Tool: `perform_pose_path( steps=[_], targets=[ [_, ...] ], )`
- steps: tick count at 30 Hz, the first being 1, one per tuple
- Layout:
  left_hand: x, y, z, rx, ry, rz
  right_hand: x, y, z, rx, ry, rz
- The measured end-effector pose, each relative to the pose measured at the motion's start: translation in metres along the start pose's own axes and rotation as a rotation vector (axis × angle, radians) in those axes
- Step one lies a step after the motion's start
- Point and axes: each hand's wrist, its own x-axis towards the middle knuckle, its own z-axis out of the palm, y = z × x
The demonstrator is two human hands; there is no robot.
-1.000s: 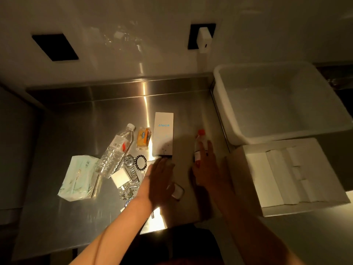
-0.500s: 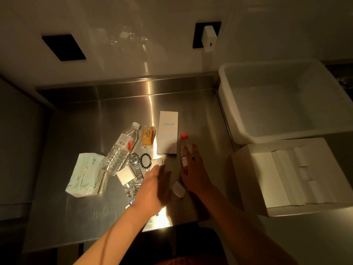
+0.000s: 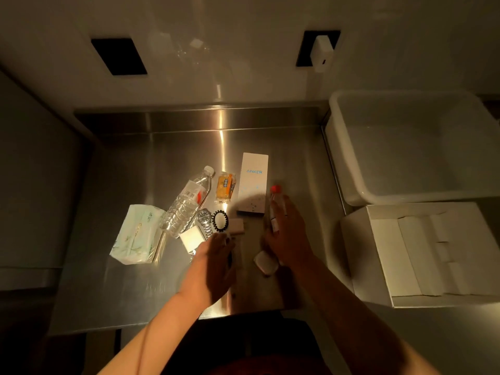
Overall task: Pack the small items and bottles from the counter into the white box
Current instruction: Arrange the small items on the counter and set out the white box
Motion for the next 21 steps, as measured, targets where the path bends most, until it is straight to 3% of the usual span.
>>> perform_pose_path(
  steps=[4, 12, 17, 21],
  targets=[
    [-0.016, -0.010, -0.005, 0.073, 0.045, 0.037, -0.013, -0.006, 0.012, -0.007, 0.009, -0.083],
    [-0.050, -0.016, -0.021, -0.010, 0.180, -0.096, -0.049, -0.030, 0.042, 0.069, -0.048, -0.187],
    [-0.059, -0.031, -0.026, -0.028, 0.039, -0.107, -0.069, -0.045, 0.059, 0.062, -0.092, -0.279],
    [-0.058, -0.039, -0.028, 0.034, -0.023, -0.014, -0.070, -0.062, 0.068, 0.134, -0.146, -0.258]
  ],
)
